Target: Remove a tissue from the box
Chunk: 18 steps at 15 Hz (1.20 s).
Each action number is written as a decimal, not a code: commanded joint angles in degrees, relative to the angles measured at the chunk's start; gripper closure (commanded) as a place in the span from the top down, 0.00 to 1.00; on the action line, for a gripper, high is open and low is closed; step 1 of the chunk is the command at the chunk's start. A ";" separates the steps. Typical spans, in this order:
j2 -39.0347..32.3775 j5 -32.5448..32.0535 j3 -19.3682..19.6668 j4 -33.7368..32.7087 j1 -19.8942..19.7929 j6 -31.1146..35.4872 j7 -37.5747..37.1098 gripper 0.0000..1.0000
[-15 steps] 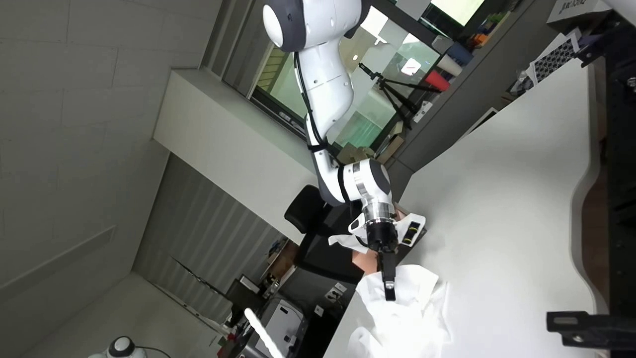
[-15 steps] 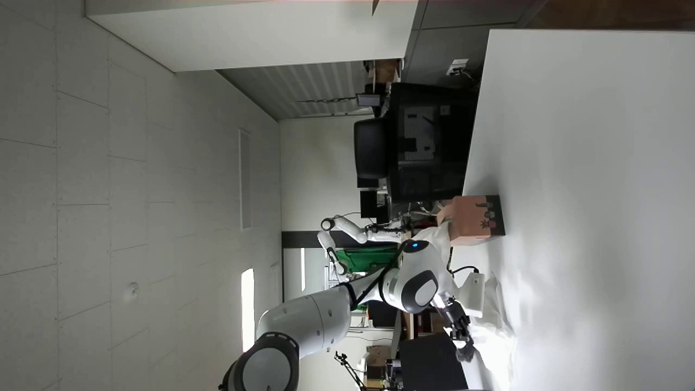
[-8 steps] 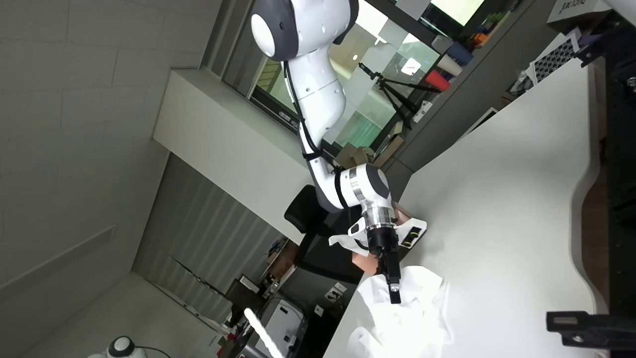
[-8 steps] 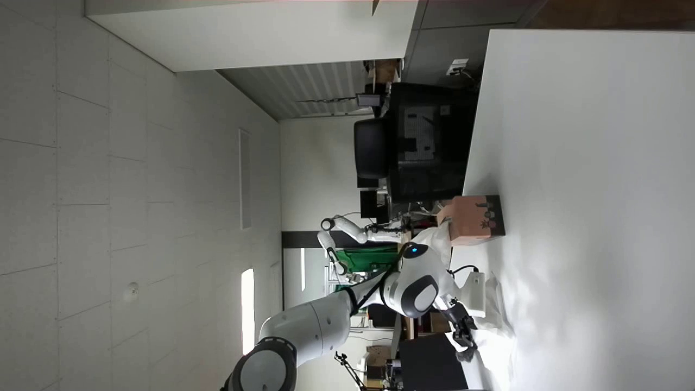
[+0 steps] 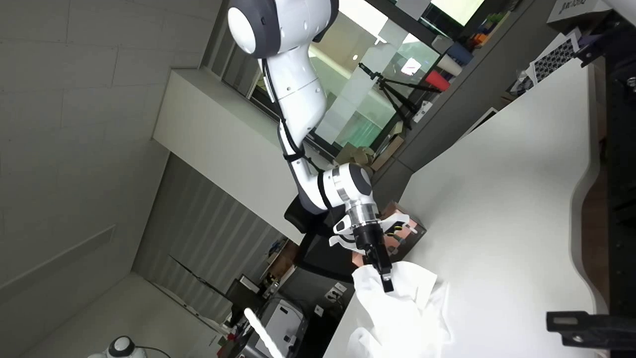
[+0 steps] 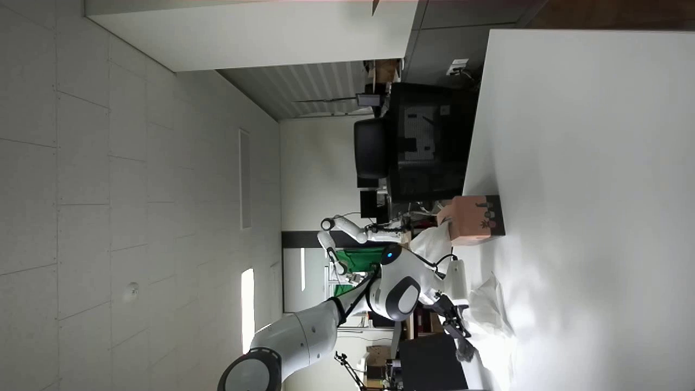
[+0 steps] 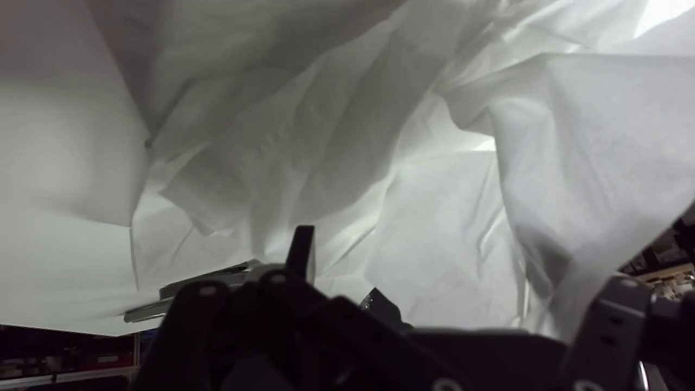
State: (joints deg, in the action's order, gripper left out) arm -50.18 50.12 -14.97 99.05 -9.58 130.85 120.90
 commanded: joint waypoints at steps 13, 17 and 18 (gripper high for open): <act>11.48 -4.30 4.64 3.12 5.69 -3.26 -16.58 1.00; 14.24 -8.30 5.58 3.35 7.07 -2.52 -20.97 1.00; 14.82 -9.41 5.67 3.49 7.32 -2.16 -21.75 1.00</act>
State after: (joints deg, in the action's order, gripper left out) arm -38.61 43.64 -10.57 100.71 -3.68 128.25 103.53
